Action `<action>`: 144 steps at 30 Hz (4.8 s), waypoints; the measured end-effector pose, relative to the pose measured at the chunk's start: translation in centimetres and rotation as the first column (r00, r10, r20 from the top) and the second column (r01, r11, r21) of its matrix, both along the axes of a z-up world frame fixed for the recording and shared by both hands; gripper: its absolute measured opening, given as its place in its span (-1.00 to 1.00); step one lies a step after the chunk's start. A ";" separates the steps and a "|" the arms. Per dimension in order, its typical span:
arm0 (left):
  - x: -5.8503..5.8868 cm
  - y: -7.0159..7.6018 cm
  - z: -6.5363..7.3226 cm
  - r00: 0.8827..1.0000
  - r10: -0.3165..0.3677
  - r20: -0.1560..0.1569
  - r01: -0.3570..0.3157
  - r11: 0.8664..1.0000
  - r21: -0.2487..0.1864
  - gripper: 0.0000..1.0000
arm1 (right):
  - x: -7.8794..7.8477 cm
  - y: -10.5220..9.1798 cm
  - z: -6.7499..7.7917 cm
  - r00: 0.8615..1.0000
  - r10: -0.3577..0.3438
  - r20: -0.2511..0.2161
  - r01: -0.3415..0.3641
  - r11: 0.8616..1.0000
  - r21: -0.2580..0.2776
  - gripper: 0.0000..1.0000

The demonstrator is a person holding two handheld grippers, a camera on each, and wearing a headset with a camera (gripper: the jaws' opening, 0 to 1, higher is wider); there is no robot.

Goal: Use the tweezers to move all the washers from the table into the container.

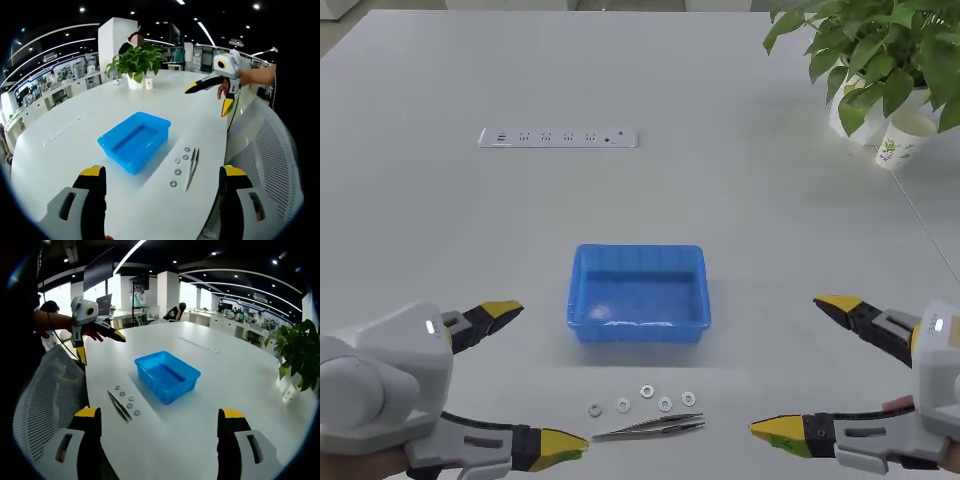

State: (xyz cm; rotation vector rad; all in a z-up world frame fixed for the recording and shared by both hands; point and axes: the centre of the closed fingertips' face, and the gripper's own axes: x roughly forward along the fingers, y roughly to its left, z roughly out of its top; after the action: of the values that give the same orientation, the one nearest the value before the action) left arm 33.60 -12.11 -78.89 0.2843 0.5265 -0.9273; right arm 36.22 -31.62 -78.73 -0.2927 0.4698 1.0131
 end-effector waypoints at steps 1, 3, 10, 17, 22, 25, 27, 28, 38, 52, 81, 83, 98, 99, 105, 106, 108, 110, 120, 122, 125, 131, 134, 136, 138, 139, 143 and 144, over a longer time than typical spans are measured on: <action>0.0 0.0 0.0 1.000 -0.002 0.001 0.002 1.000 0.003 0.98 | 0.0 0.0 0.0 1.000 0.000 0.001 0.000 1.000 -0.002 0.94; 0.0 0.0 0.0 1.000 -0.002 0.003 0.002 1.000 0.002 0.98 | 0.0 0.0 0.0 1.000 0.000 0.002 0.000 1.000 -0.001 0.94; -0.2 -0.1 -0.3 1.000 -0.018 -0.007 0.018 1.000 0.013 0.94 | -0.2 0.1 -0.3 1.000 0.015 0.000 -0.015 1.000 -0.016 0.90; -0.8 -0.4 -0.8 0.998 -0.059 -0.001 0.059 0.997 0.041 0.71 | -0.5 0.4 -0.7 0.999 0.050 0.000 -0.050 0.998 -0.046 0.84; -1.3 -0.7 -1.5 0.996 -0.093 -0.004 0.093 0.993 0.067 0.47 | -0.6 0.7 -1.0 0.997 0.073 -0.004 -0.073 0.995 -0.061 0.78; -1.6 -0.9 -2.0 0.993 -0.113 -0.020 0.114 0.990 0.078 0.36 | -0.9 0.8 -1.2 0.996 0.091 -0.009 -0.091 0.993 -0.075 0.74; -1.9 -1.1 -2.3 0.991 -0.135 -0.024 0.137 0.986 0.091 0.27 | -1.1 0.9 -1.5 0.994 0.105 -0.015 -0.106 0.991 -0.083 0.69; -2.1 -1.3 -2.4 0.989 -0.146 -0.026 0.148 0.985 0.093 0.20 | -1.2 0.9 -1.6 0.993 0.116 -0.016 -0.117 0.989 -0.087 0.64; -3.0 -1.7 -4.2 0.975 -0.214 -0.058 0.221 0.962 0.160 -0.18 | -1.9 1.6 -2.2 0.981 0.193 -0.014 -0.194 0.974 -0.120 0.44; -3.5 -2.4 -6.8 0.958 -0.267 -0.108 0.286 0.928 0.240 -0.46 | -3.0 3.0 -3.6 0.953 0.300 -0.036 -0.302 0.938 -0.169 0.16; -3.5 -4.8 -9.5 0.937 -0.304 -0.170 0.339 0.909 0.242 -0.71 | -4.6 5.6 -5.6 0.898 0.431 -0.093 -0.441 0.871 -0.217 -0.27; -3.5 -5.0 -9.7 0.937 -0.305 -0.171 0.340 0.909 0.243 -0.72 | -4.7 5.7 -5.8 0.894 0.437 -0.093 -0.447 0.867 -0.220 -0.29; -3.0 -5.2 -9.9 0.937 -0.313 -0.156 0.345 0.900 0.266 -0.86 | -4.9 6.5 -6.0 0.882 0.463 -0.092 -0.471 0.850 -0.238 -0.38; -3.0 -5.2 -9.8 0.936 -0.317 -0.154 0.349 0.898 0.270 -0.87 | -4.9 6.5 -6.0 0.880 0.465 -0.092 -0.473 0.848 -0.237 -0.38; -3.0 -5.3 -9.8 0.934 -0.326 -0.143 0.354 0.892 0.280 -0.89 | -5.3 7.0 -6.3 0.868 0.487 -0.097 -0.495 0.833 -0.246 -0.41; -3.0 -5.3 -9.8 0.934 -0.329 -0.139 0.356 0.890 0.284 -0.89 | -5.4 7.0 -6.3 0.866 0.491 -0.098 -0.499 0.831 -0.245 -0.42; -3.0 -5.3 -9.8 0.934 -0.330 -0.135 0.355 0.889 0.290 -0.90 | -5.6 7.2 -6.5 0.860 0.501 -0.101 -0.509 0.824 -0.248 -0.42; -3.0 -5.3 -9.8 0.935 -0.327 -0.136 0.353 0.889 0.291 -0.90 | -5.7 7.4 -6.7 0.854 0.510 -0.104 -0.518 0.817 -0.254 -0.43; -2.9 -5.2 -9.7 0.930 -0.342 -0.138 0.368 0.875 0.314 -0.91 | -5.7 8.1 -7.3 0.838 0.536 -0.102 -0.542 0.792 -0.281 -0.50; -2.9 -5.2 -9.6 0.929 -0.344 -0.138 0.370 0.875 0.312 -0.91 | -5.5 8.1 -7.6 0.835 0.541 -0.098 -0.543 0.785 -0.296 -0.52; -2.9 -5.1 -9.3 0.928 -0.347 -0.136 0.373 0.874 0.313 -0.91 | -5.5 8.4 -7.8 0.826 0.555 -0.099 -0.555 0.773 -0.306 -0.53; -3.0 -5.0 -8.9 0.924 -0.357 -0.137 0.382 0.869 0.315 -0.92 | -5.2 9.3 -7.8 0.822 0.565 -0.080 -0.558 0.769 -0.312 -0.56; -3.2 -5.1 -8.7 0.921 -0.364 -0.137 0.389 0.864 0.319 -0.92 | -5.4 9.7 -8.0 0.814 0.575 -0.078 -0.568 0.760 -0.316 -0.58; -3.3 -5.1 -8.5 0.920 -0.366 -0.138 0.391 0.864 0.317 -0.92 | -5.5 9.8 -8.2 0.809 0.583 -0.078 -0.574 0.754 -0.320 -0.59; -3.3 -5.1 -8.4 0.920 -0.367 -0.137 0.392 0.863 0.318 -0.92 | -5.5 10.0 -8.3 0.804 0.589 -0.079 -0.580 0.748 -0.321 -0.61; -3.3 -5.1 -8.3 0.919 -0.369 -0.138 0.394 0.862 0.317 -0.92 | -5.5 10.0 -8.4 0.803 0.591 -0.081 -0.582 0.747 -0.321 -0.61; -3.4 -5.2 -7.9 0.917 -0.375 -0.137 0.400 0.860 0.317 -0.92 | -5.5 10.3 -8.6 0.798 0.597 -0.084 -0.588 0.741 -0.325 -0.62; -3.4 -5.2 -7.8 0.916 -0.377 -0.136 0.400 0.860 0.317 -0.92 | -5.5 10.3 -8.6 0.798 0.597 -0.085 -0.589 0.741 -0.323 -0.62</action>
State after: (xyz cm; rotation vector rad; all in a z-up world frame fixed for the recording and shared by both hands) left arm 30.20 -17.36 -86.73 0.6941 0.7104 -1.2425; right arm 30.68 -21.28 -87.35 -0.8021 0.5403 1.5566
